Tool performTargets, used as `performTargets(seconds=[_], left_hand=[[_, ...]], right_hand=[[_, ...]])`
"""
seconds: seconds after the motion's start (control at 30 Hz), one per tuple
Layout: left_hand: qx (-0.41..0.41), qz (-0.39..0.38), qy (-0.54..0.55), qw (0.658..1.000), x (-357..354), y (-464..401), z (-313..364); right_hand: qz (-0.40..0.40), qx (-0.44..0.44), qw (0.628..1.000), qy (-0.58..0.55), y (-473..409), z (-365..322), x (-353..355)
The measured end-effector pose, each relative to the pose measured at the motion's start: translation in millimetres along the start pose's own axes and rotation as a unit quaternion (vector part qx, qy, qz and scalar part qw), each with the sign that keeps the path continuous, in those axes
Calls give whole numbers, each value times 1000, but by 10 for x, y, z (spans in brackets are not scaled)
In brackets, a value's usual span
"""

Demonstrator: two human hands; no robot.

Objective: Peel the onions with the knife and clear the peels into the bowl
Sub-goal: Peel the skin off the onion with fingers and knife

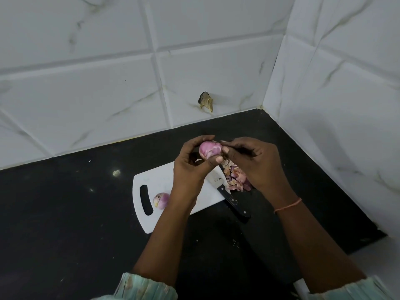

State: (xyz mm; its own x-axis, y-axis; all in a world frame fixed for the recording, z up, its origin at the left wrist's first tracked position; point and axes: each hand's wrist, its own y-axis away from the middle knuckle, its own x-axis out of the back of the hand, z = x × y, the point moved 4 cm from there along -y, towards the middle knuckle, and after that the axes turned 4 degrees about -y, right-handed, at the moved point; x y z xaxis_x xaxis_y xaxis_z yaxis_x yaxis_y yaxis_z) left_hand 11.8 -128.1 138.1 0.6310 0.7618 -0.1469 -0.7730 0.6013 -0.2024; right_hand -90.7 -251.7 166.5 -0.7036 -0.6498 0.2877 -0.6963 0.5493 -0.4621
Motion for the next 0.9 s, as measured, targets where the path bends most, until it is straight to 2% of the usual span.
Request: performTargets(seconds=[0.27,0.4,0.5,0.6,0.9], left_hand=[[4,-8,17,1000,4,-3,20],[4,-12,12,1000,42,-22,13],[4,-8,2,1000,47,-15,14],[-3,-8,-5,1000,47,-15,30],[-16,-14,-19,1000,71,-38,51]], right_hand=[[40,12,999,22,4,-46,22],[14,-4,999,-45,33,-69,-21],[-14,33,999,-12,31,-75,-45],[-5,51,999,-1,9,-70,-21],[20,48,998,29,5,-76,-16]])
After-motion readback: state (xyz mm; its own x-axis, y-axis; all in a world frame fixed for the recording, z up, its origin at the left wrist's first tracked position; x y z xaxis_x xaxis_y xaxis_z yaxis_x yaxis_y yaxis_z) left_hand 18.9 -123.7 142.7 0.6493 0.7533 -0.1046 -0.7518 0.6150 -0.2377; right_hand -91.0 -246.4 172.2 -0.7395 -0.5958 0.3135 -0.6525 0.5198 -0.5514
